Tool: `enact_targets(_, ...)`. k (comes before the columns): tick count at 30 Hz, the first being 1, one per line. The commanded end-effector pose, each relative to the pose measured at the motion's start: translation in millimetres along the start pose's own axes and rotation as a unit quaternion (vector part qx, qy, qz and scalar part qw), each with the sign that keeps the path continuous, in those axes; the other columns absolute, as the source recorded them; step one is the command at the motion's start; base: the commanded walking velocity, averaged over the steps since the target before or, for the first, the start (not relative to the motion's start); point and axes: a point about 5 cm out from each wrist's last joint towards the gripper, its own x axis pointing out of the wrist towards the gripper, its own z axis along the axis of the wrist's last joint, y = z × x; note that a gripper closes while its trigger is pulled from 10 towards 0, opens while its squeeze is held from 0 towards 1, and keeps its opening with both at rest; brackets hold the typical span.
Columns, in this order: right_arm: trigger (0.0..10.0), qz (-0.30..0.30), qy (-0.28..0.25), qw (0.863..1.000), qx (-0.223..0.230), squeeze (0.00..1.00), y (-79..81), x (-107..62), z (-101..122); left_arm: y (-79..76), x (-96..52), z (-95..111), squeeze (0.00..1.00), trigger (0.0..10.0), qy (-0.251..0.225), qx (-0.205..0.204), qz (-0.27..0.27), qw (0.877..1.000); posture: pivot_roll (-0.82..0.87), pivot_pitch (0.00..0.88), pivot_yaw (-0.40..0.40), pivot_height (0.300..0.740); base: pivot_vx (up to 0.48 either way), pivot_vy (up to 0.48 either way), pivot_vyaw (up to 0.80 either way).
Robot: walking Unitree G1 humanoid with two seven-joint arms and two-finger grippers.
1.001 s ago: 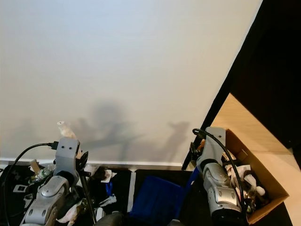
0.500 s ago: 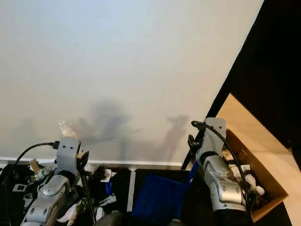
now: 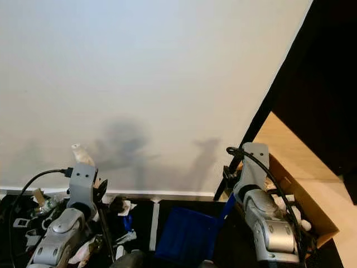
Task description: Sweep floor
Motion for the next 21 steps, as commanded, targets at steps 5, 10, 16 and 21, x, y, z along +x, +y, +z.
enact_targets(5, 9.8, 0.005, 0.017, 1.000, 0.005, 0.00, 6.4, -9.5, -6, 1.3, -2.0, -6, 0.00, 10.0, 0.011, 0.002, 0.004, 1.000, 0.07, 0.121, 0.043, 0.740, 0.000, 0.000, 0.00)
enact_targets(10, 4.7, 0.002, 0.024, 1.000, 0.008, 0.00, 5.6, -12.5, -5, 0.9, -1.7, -7, 0.00, 10.0, 0.012, 0.003, 0.004, 1.000, 0.06, 0.124, 0.041, 0.740, 0.000, 0.000, 0.00)
enact_targets(16, 0.0, -0.003, 0.037, 0.999, 0.009, 0.00, 3.3, -20.2, -5, -0.4, -2.5, -8, 0.00, 10.0, 0.012, 0.000, 0.004, 1.000, 0.06, 0.128, 0.028, 0.740, 0.000, 0.000, 0.00)
enact_targets(21, 0.0, -0.002, 0.047, 0.999, 0.007, 0.00, 2.4, -25.6, -7, -0.7, -3.9, -10, 0.00, 10.0, 0.015, -0.001, 0.006, 1.000, 0.06, 0.132, 0.025, 0.740, 0.000, 0.000, 0.00)
